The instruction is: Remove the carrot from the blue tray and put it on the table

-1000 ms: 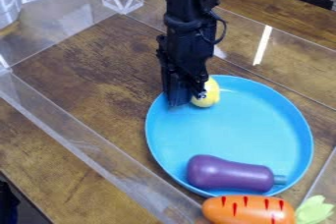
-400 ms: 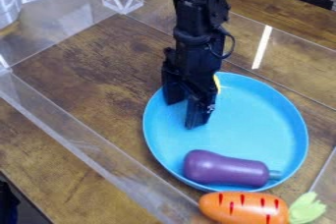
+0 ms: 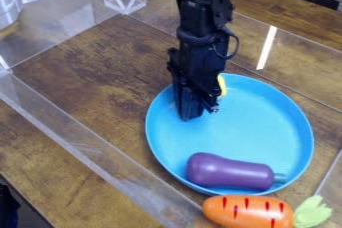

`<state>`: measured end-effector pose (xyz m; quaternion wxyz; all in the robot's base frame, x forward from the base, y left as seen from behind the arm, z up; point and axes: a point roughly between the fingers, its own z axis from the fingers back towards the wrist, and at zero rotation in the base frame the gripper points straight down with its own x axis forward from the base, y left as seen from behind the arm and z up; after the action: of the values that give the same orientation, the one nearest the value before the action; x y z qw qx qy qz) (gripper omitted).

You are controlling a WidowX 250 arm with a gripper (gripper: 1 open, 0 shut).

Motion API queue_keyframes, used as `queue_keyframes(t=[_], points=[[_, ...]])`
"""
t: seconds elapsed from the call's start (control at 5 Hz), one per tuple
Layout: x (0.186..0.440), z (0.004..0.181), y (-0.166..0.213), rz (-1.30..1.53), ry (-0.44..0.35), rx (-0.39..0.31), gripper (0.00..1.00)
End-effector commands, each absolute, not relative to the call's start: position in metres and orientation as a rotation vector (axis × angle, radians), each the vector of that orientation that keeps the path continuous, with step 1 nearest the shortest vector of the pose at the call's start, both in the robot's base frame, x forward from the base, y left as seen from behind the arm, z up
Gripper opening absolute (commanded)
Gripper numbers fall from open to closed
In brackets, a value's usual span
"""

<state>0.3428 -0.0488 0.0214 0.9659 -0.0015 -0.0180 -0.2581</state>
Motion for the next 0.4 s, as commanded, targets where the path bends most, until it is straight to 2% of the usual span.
queue_keyframes(t=[0.0, 0.2], points=[[0.3439, 0.0271, -0.0512, -0.497, -0.048, 0.016, 0.00], [0.3436, 0.0350, -0.0530, -0.462, -0.053, 0.034, 0.00]])
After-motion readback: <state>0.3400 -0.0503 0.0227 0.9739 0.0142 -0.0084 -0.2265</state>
